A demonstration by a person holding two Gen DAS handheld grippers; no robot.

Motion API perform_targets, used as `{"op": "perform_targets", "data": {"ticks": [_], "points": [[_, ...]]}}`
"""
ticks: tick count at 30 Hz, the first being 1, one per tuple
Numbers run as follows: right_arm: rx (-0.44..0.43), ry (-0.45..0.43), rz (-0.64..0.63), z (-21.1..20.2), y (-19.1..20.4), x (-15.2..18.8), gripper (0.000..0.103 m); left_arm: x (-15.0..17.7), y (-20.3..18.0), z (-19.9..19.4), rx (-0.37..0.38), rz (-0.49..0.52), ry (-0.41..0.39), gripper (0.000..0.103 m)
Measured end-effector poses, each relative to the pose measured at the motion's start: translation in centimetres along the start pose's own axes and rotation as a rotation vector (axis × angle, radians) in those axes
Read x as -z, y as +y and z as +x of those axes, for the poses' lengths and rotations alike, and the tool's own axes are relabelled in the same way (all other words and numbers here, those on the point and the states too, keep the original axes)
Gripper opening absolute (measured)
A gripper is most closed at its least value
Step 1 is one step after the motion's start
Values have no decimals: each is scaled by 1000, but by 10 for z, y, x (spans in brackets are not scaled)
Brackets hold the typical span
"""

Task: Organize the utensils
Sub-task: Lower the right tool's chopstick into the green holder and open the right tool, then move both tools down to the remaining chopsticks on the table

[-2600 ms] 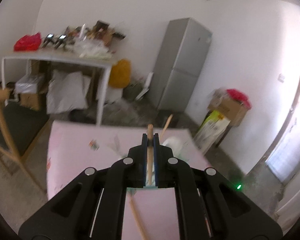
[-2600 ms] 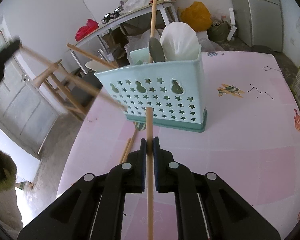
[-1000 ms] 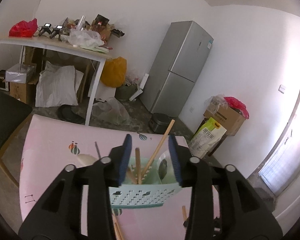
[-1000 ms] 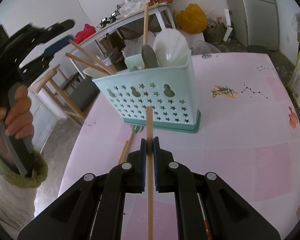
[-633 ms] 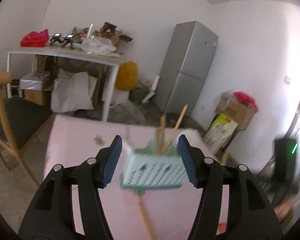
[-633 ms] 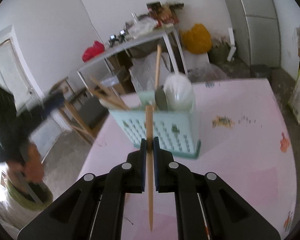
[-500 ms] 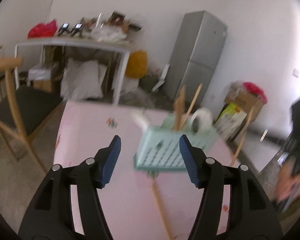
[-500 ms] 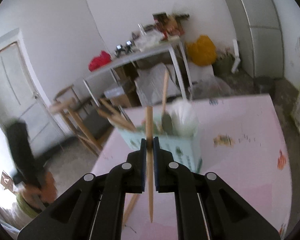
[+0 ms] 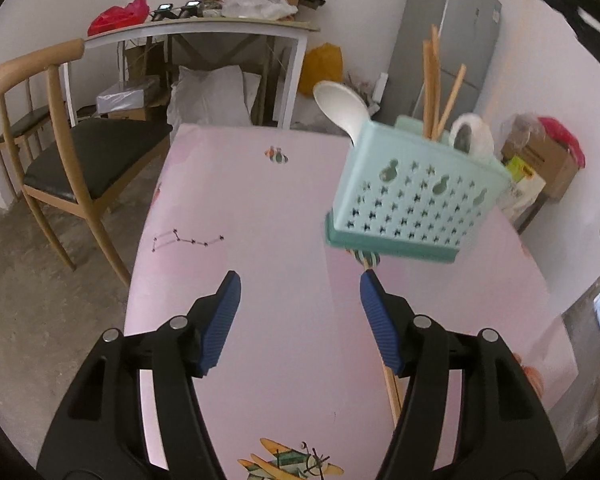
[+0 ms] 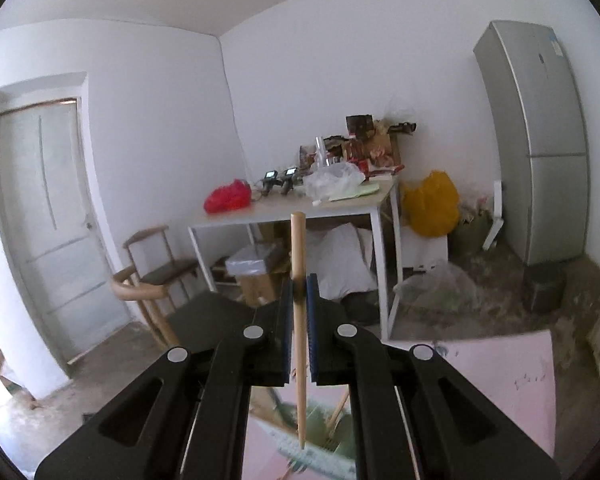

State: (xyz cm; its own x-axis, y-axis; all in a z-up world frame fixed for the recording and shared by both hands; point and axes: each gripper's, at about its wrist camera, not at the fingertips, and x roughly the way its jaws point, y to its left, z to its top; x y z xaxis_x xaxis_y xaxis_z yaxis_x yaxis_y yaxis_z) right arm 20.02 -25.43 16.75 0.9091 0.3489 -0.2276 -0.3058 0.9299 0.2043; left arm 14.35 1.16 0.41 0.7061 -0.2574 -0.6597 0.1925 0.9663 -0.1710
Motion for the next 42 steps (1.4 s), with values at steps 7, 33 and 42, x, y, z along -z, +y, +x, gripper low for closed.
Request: {"op": "perform_targets", "data": {"ticks": [7, 33, 42], "points": [[46, 72, -66, 46, -4, 23, 7, 8, -15, 13, -16, 56, 33, 59], [81, 56, 111, -25, -59, 68, 44, 21, -32, 38, -51, 87, 146, 59], [28, 338, 219, -31, -42, 169, 46, 33, -53, 45, 42, 112, 203, 43]]}}
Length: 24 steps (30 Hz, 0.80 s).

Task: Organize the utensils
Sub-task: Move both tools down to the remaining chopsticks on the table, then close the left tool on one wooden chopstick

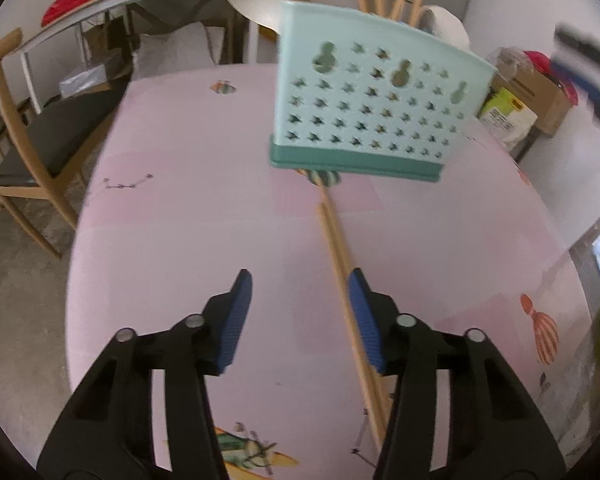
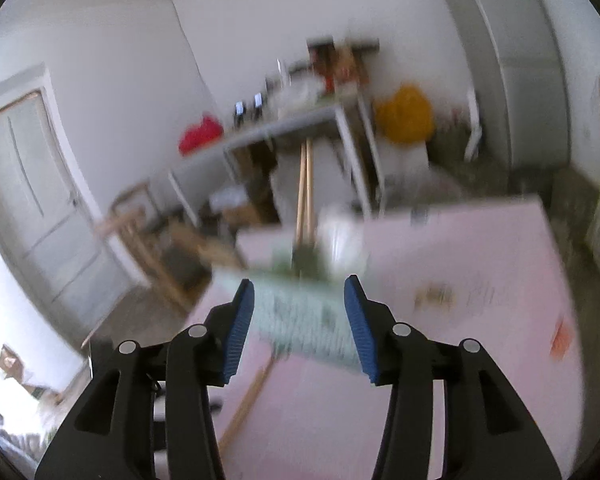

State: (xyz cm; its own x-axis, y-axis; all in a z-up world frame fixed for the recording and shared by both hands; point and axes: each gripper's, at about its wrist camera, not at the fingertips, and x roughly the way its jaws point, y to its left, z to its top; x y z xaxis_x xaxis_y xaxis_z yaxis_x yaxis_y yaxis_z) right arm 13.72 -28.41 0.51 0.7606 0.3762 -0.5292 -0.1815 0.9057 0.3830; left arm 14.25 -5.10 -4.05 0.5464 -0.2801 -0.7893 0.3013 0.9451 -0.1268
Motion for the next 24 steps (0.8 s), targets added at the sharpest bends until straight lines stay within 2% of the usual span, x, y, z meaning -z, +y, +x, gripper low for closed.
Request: {"op": "perform_targets", "data": {"ticks": [4, 6, 11, 18, 24], "points": [[-2, 141, 73, 22, -1, 44, 46, 7, -8, 10, 4, 4, 38, 29], [-7, 176, 105, 24, -2, 62, 46, 9, -10, 13, 0, 0, 53, 26], [-2, 207, 137, 25, -3, 81, 46, 11, -12, 15, 11, 3, 52, 26], [14, 215, 135, 27, 4, 79, 46, 13, -22, 18, -9, 46, 42, 24], [9, 253, 95, 41, 20, 80, 46, 14, -10, 15, -50, 20, 31, 7]]}}
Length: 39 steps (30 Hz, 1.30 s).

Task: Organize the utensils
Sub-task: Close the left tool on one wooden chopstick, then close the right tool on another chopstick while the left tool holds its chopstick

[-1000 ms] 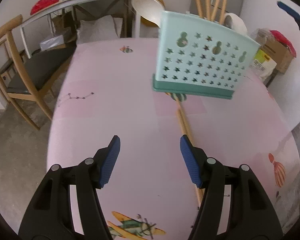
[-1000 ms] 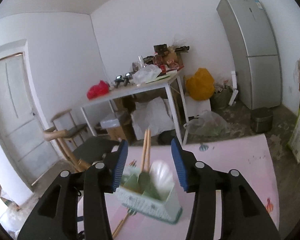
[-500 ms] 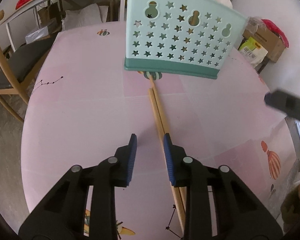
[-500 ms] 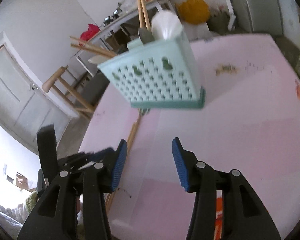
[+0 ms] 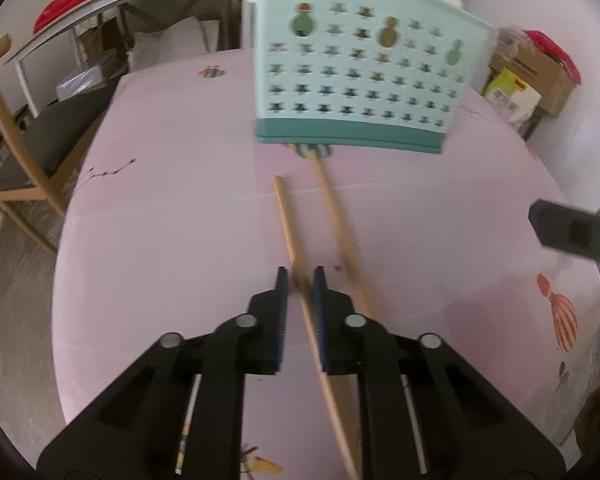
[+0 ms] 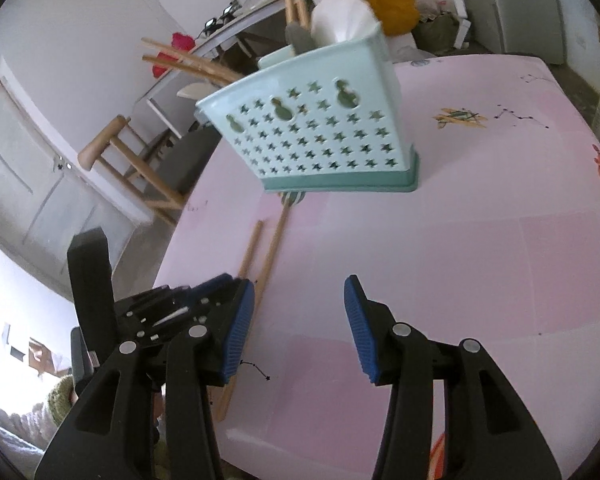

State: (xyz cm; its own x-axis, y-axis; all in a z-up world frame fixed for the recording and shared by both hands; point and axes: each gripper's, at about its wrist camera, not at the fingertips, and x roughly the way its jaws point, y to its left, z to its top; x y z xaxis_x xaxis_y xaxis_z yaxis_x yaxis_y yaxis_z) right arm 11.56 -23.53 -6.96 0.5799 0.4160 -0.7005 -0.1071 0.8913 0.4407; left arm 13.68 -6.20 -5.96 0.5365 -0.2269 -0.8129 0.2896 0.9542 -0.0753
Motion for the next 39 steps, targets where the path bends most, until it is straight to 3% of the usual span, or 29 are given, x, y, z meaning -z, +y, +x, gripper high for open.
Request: {"op": "perform_targets", "data": {"ticks": [9, 14, 20, 22, 25, 28, 39], "points": [[15, 101, -112, 47, 32, 4, 46, 1, 35, -6, -50, -95, 8, 5], [50, 150, -197, 74, 54, 10, 39, -1, 37, -4, -73, -99, 19, 5], [135, 147, -293, 87, 68, 15, 33, -2, 35, -4, -95, -97, 30, 5], [157, 143, -307, 87, 69, 14, 26, -2, 34, -4, -100, -97, 33, 5], [165, 141, -299, 85, 67, 14, 13, -2, 34, -5, -105, -98, 37, 5], [168, 138, -278, 85, 61, 13, 8, -3, 33, -4, -109, -99, 40, 5], [208, 136, -183, 61, 24, 16, 7, -3, 31, -5, -117, -97, 47, 5]]}}
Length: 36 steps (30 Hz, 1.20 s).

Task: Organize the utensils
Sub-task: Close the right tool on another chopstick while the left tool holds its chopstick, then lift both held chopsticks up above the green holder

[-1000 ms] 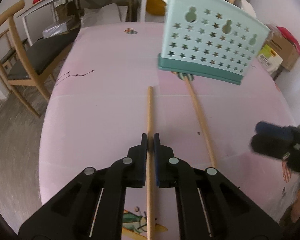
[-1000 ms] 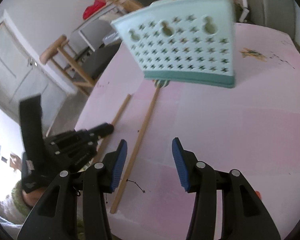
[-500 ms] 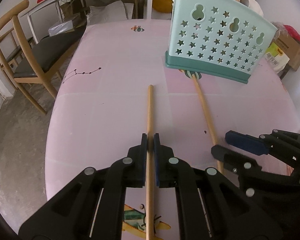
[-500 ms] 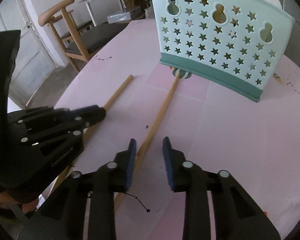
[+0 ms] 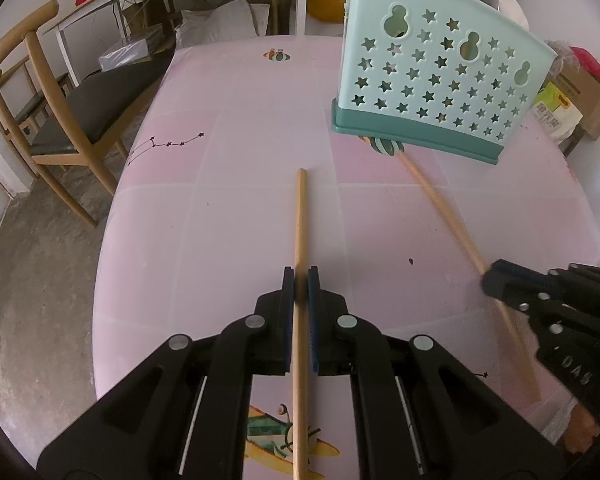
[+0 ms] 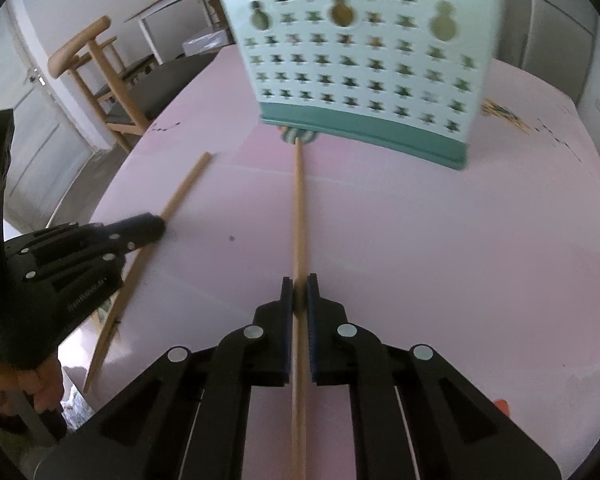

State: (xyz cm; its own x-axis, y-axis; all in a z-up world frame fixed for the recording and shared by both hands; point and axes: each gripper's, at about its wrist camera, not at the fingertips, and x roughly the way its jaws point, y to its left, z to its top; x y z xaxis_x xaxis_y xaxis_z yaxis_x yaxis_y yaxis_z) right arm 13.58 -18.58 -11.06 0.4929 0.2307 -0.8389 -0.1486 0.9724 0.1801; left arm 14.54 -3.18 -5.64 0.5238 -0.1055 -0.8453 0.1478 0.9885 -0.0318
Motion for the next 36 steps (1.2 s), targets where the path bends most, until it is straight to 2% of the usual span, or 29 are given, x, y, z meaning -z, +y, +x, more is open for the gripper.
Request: {"op": "perform_targets", "data": {"ticks": [11, 36], "points": [[18, 7, 60, -12, -25, 12, 7, 0, 0, 0, -2, -1, 1, 5], [5, 3, 83, -13, -29, 13, 7, 8, -7, -5, 3, 15, 10, 5]]}}
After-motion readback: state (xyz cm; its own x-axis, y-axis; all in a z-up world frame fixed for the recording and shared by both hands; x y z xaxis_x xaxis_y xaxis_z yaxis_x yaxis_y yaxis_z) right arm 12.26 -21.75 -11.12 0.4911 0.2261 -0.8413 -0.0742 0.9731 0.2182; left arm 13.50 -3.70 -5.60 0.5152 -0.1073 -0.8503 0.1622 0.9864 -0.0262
